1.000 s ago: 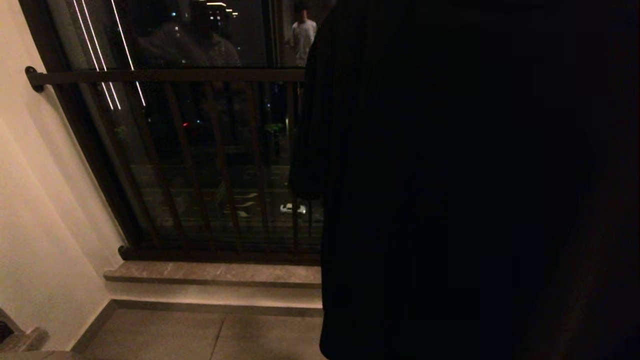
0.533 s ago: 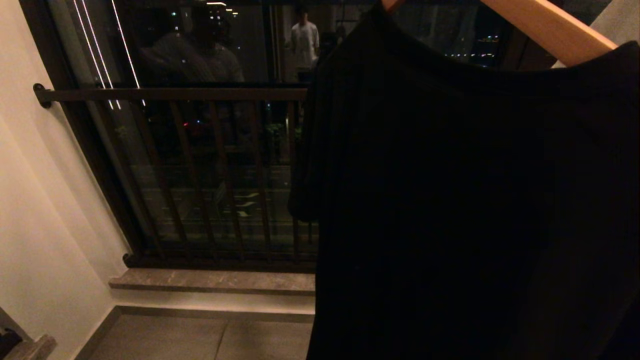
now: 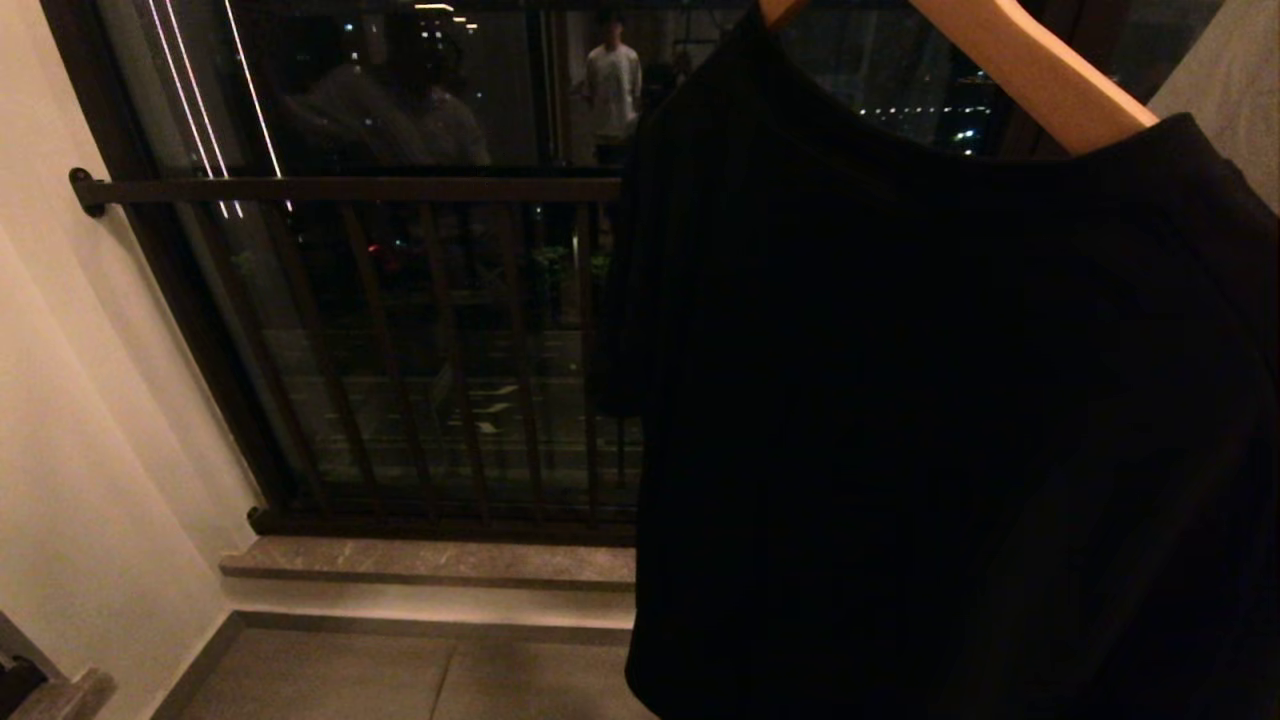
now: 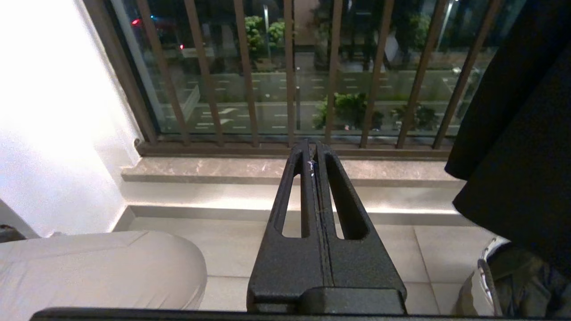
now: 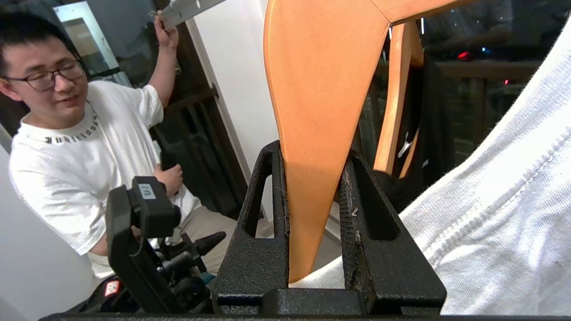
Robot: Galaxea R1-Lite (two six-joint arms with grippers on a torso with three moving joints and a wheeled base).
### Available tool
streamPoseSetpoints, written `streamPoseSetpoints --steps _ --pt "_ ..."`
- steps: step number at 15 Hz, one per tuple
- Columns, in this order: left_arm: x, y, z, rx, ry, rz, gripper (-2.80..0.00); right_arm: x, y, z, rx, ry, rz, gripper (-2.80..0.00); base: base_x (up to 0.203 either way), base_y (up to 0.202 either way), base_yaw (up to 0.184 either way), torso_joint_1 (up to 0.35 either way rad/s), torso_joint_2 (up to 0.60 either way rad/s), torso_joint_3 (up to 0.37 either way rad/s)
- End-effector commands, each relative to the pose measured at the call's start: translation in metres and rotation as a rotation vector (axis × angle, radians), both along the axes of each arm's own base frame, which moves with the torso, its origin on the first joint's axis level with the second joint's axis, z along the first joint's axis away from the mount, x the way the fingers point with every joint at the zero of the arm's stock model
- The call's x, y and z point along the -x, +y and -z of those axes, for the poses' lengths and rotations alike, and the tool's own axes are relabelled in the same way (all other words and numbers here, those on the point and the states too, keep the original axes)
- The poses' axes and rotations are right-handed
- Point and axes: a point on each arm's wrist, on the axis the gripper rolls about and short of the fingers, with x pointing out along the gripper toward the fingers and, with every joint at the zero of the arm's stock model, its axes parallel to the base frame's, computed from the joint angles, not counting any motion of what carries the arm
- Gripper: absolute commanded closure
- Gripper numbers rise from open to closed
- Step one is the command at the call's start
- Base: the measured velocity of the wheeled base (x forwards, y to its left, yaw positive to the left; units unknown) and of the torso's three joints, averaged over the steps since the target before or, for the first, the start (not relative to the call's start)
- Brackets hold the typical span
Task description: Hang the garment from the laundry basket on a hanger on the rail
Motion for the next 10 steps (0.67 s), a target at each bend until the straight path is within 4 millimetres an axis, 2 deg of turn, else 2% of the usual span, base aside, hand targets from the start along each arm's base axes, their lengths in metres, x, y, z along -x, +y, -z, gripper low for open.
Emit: streamPoseSetpoints --steps 1,3,9,10 --pt "0.0 0.0 0.0 0.0 0.003 0.0 0.0 0.003 -0.001 0.003 0.0 0.001 -0.003 0.0 0.0 0.0 0.0 0.0 0.0 0.0" --pt "0.0 0.0 0.001 0.0 0.004 0.0 0.0 0.003 -0.001 0.006 -0.001 -0.002 -0.003 0.0 0.001 -0.051 0.0 0.001 0.0 0.001" --pt "0.0 0.0 0.001 0.002 0.004 -0.001 0.0 -0.002 0.001 0.008 -0.008 -0.001 -0.01 0.0 0.0 -0.191 0.003 0.004 0.0 0.001" --pt "0.0 0.0 0.0 0.003 0.003 -0.001 0.0 -0.009 0.004 0.008 -0.008 0.027 -0.023 0.0 0.0 -0.186 0.001 0.006 0.0 0.002"
